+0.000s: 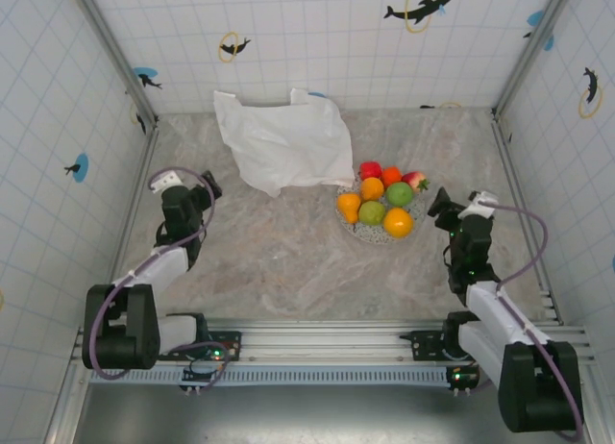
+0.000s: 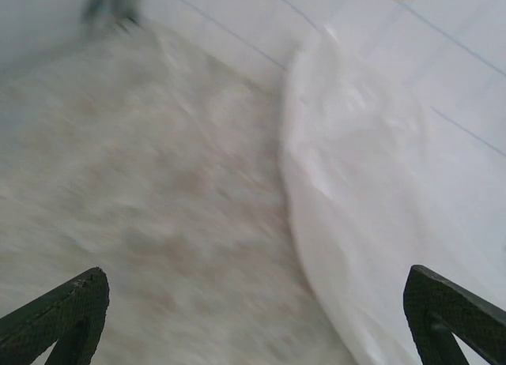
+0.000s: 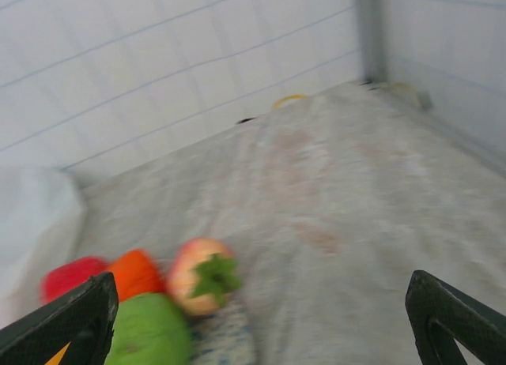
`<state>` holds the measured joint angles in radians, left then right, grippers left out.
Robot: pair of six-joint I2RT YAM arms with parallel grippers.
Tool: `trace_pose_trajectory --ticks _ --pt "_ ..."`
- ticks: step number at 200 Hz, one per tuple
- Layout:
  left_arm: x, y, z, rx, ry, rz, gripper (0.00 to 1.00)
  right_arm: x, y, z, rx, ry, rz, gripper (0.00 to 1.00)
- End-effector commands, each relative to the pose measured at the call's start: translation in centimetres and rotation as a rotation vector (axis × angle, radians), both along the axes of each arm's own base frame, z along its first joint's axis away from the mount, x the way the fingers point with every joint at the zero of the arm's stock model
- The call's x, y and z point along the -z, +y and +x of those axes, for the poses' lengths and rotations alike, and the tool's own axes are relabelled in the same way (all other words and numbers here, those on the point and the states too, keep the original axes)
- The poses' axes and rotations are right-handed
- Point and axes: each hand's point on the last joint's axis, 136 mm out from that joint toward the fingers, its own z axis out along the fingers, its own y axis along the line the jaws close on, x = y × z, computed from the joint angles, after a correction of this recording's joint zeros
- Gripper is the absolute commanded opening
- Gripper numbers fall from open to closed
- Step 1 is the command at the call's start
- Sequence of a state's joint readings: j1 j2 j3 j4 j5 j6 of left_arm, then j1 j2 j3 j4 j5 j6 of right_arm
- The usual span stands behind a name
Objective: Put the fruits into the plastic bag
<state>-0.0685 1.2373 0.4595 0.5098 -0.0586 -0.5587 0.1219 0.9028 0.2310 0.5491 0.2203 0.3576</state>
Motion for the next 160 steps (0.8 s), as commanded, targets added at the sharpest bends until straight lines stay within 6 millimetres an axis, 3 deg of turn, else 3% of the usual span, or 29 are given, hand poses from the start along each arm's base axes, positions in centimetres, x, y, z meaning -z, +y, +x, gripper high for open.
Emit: trace_pose_trajectory --ticks 1,18,52,87,121,138,160 --pt "2.2 -6.7 -1.1 0.204 0.135 -0.160 0.98 -0.4 5.0 0.7 -0.190 0.071 0.022 0.95" --pt "2.7 -9.0 -0.8 0.263 0.164 -0.165 0.98 -0.4 8.0 0.7 -0.274 0.097 -0.023 0.95" --pt "3.7 -10.6 1.1 0.325 0.189 -0.175 0.98 0.3 11.5 0.2 -0.361 0.129 -0.082 0.96" --pt "3.9 -11.2 4.2 0.345 0.181 -0.118 0.98 1.6 12.7 -0.2 -0.383 0.172 -0.118 0.96" --pt "6.7 -11.5 6.6 0.322 0.265 -0.113 0.95 2.3 12.9 -0.7 -0.388 0.198 -0.137 0.96" --pt "7.3 -12.3 7.5 0.341 0.260 -0.152 0.83 2.4 12.7 -0.9 -0.378 0.201 -0.144 0.97" --pt "7.2 -13.1 8.5 0.377 0.254 -0.165 0.53 2.2 12.2 -1.1 -0.359 0.200 -0.152 0.97"
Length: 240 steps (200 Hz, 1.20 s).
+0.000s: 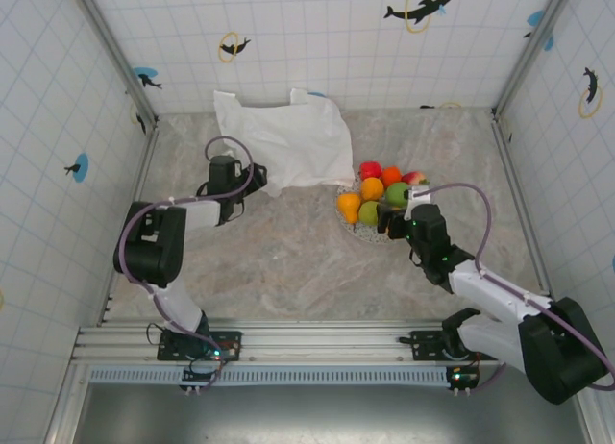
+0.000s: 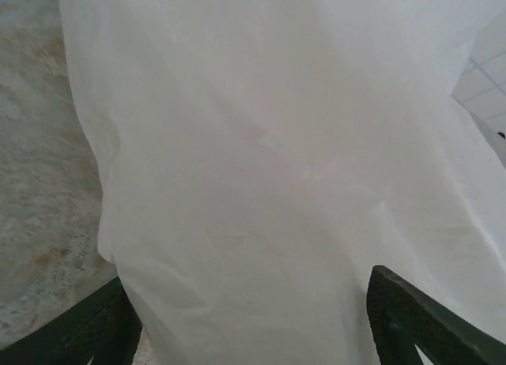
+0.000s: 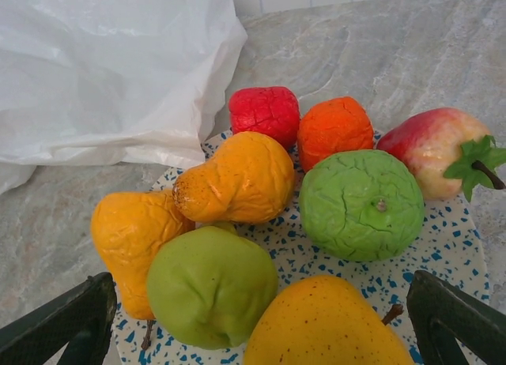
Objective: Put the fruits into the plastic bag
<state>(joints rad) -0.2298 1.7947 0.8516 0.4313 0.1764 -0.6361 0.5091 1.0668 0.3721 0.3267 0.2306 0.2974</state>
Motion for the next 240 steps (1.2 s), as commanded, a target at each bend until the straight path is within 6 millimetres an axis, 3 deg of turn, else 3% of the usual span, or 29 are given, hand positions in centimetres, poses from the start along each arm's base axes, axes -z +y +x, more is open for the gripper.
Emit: trace_pose_trajectory --ticks 1,30,41,60,77,122,133,139,172,189,206,240 --pt "-0.7 -1.0 1.3 0.039 -0.017 -0.033 0.51 -1.6 -0.5 0.3 0.032 -0.033 -0.013 0.97" --pt "-3.6 1.0 0.6 0.026 -0.045 0.012 0.10 -3.1 -1.3 0.0 0.053 -0.062 -0.045 0.98" --pt "-5.4 2.4 -0.3 -0.009 -0.078 0.046 0.00 -3.7 -1.7 -0.2 0.062 -0.082 -0.048 0.98" --pt "-8.1 4.8 -2.2 -0.073 -0.103 0.144 0.00 -5.0 -1.9 -0.2 0.065 -0.117 -0.040 0.99" --pt "-10.6 5.1 -4.1 -0.061 -0.116 0.162 0.00 -6.4 -1.5 -0.2 0.050 -0.143 -0.032 0.99" --pt "-17.8 0.7 -9.2 0.196 -0.176 0.011 0.00 -9.0 0.2 0.0 -0.019 -0.189 0.007 1.00" --pt "-18.2 -0.2 -10.8 0.265 -0.147 0.026 0.00 -9.3 0.6 0.2 -0.036 -0.184 0.004 1.00" --pt "-20.2 -0.7 -11.3 0.298 -0.170 0.042 0.00 -9.4 0.9 0.3 -0.046 -0.176 -0.004 1.00" --pt "-23.8 -1.5 -15.8 0.432 -0.188 0.089 0.00 -10.3 2.0 1.1 -0.085 -0.135 -0.042 1.00" --pt "-24.7 -0.4 -17.8 0.436 -0.222 0.163 0.00 -10.4 2.3 1.1 -0.103 -0.105 -0.059 1.00" --pt "-23.9 1.8 -18.6 0.365 -0.221 0.271 0.00 -10.7 2.4 1.2 -0.105 -0.107 -0.060 1.00" --pt "-19.5 9.2 -15.6 0.036 -0.096 0.599 0.03 -10.4 2.6 1.3 -0.100 -0.102 -0.049 1.00"
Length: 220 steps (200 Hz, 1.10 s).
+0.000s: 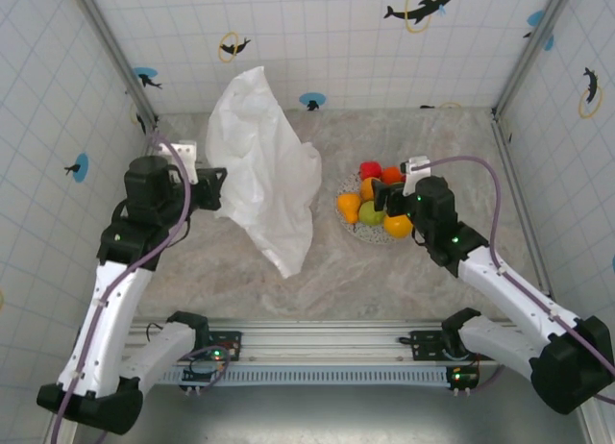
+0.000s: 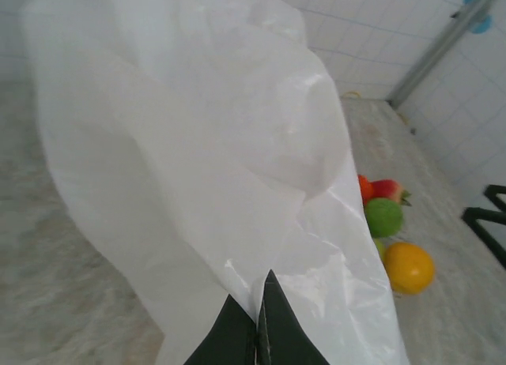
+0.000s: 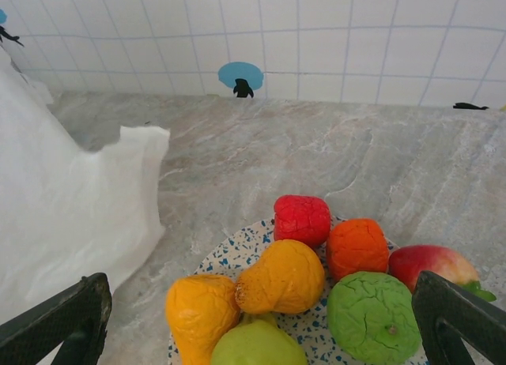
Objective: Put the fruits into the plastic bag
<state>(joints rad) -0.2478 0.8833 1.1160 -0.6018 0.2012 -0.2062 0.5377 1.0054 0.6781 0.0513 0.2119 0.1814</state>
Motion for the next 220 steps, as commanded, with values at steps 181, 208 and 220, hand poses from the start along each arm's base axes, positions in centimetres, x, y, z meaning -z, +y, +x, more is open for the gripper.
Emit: trace_pose_trajectory --ticks 181,208,220 --pt "10.9 3.4 11.1 -0.465 0.174 -0.203 0.97 8.2 14.3 3.2 -0.242 0.146 -0.059 0.92" --pt "12.5 3.3 10.2 -0.451 0.212 -0.181 0.97 11.1 16.7 5.8 -0.253 0.192 -0.186 0.86" --pt "12.9 3.5 9.9 -0.453 0.222 -0.167 0.97 12.2 17.5 6.8 -0.259 0.207 -0.232 0.84"
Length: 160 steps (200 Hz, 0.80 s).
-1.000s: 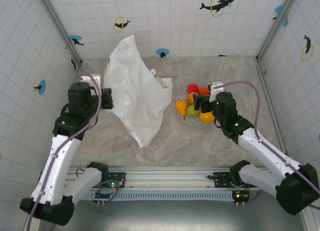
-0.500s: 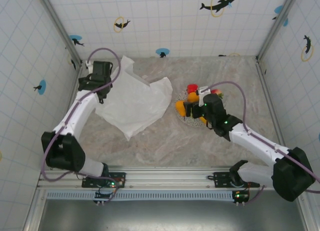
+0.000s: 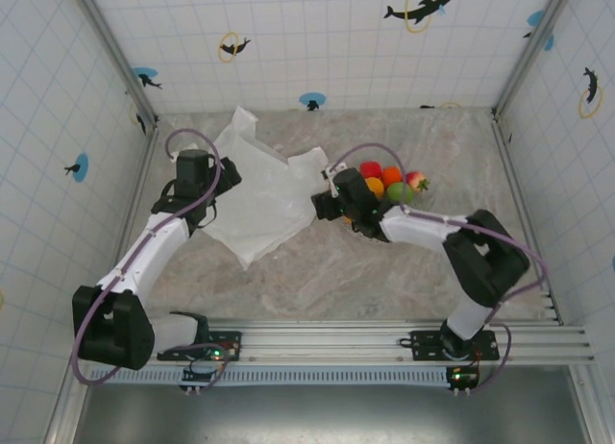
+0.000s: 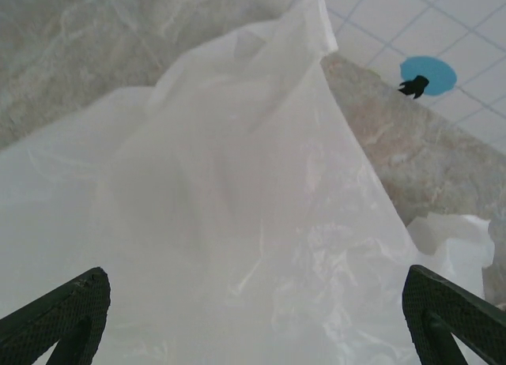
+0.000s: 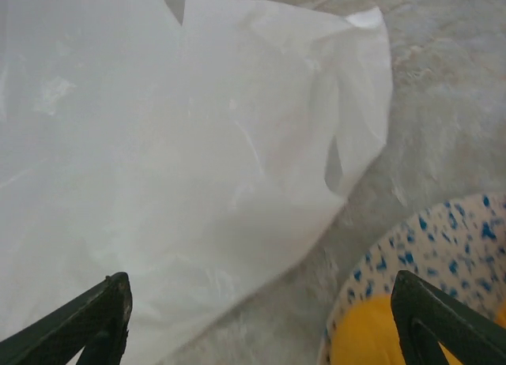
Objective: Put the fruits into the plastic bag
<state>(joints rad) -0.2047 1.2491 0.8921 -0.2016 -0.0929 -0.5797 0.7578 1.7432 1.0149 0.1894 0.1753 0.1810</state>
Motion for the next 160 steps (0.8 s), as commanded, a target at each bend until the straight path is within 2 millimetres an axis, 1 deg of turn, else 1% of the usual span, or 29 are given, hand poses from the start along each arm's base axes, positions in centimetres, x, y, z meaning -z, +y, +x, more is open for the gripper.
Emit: trace_pose_trajectory --ticks 1,14,24,26,39,51,63,75,89,96,106,110,113,118,143,160 --pt "-1.0 -0.9 -0.3 0.027 -0.030 -0.046 0.97 0.8 1.6 2.2 -0.018 -0.022 -0.087 0.84" --pt "-0.9 -0.8 -0.5 0.030 -0.027 -0.039 0.97 2.0 2.3 3.3 -0.021 -0.012 -0.129 0.81" --pt "-0.9 -0.7 -0.7 0.032 -0.028 -0.036 0.97 2.7 2.9 4.0 -0.023 -0.007 -0.147 0.77" --pt "-0.8 -0.7 -0.7 0.032 -0.027 -0.035 0.97 3.1 2.8 4.0 -0.023 0.009 -0.163 0.76" --pt "-0.8 -0.7 -1.0 0.033 -0.026 -0.030 0.97 4.0 3.4 4.5 -0.031 0.031 -0.186 0.65" --pt "-0.5 -0.5 -1.1 0.030 -0.022 -0.022 0.97 4.3 4.0 4.8 -0.045 0.042 -0.187 0.53" --pt "-0.3 -0.2 -1.4 0.022 -0.014 -0.008 0.97 4.5 4.8 4.6 -0.072 0.057 -0.175 0.42" --pt "-0.1 0.0 -1.7 0.018 -0.005 0.004 0.97 4.3 5.4 3.9 -0.104 0.070 -0.160 0.31" --pt "0.3 0.2 -2.2 0.015 0.009 0.010 0.98 3.9 6.4 2.4 -0.137 0.091 -0.124 0.18" --pt "0.5 0.3 -2.5 0.014 0.017 0.011 0.98 3.9 6.9 1.3 -0.152 0.105 -0.097 0.12" --pt "0.9 0.3 -3.0 0.015 0.023 0.002 0.97 3.5 7.6 -0.6 -0.174 0.118 -0.043 0.08" --pt "1.0 0.3 -3.2 0.014 0.025 -0.002 0.97 3.7 7.7 -1.4 -0.179 0.128 -0.030 0.07" --pt "1.1 0.3 -3.3 0.016 0.025 -0.009 0.97 3.1 8.2 -1.8 -0.185 0.113 0.005 0.07" --pt "1.4 0.1 -3.7 0.020 0.030 -0.018 0.97 2.8 8.5 -2.8 -0.194 0.112 0.038 0.07" --pt "1.8 -0.4 -4.1 0.038 0.031 -0.048 0.96 2.0 9.6 -7.3 -0.209 0.122 0.189 0.09" --pt "2.6 -0.6 -4.1 0.047 0.061 -0.031 0.96 1.6 10.1 -9.6 -0.196 0.112 0.265 0.14"
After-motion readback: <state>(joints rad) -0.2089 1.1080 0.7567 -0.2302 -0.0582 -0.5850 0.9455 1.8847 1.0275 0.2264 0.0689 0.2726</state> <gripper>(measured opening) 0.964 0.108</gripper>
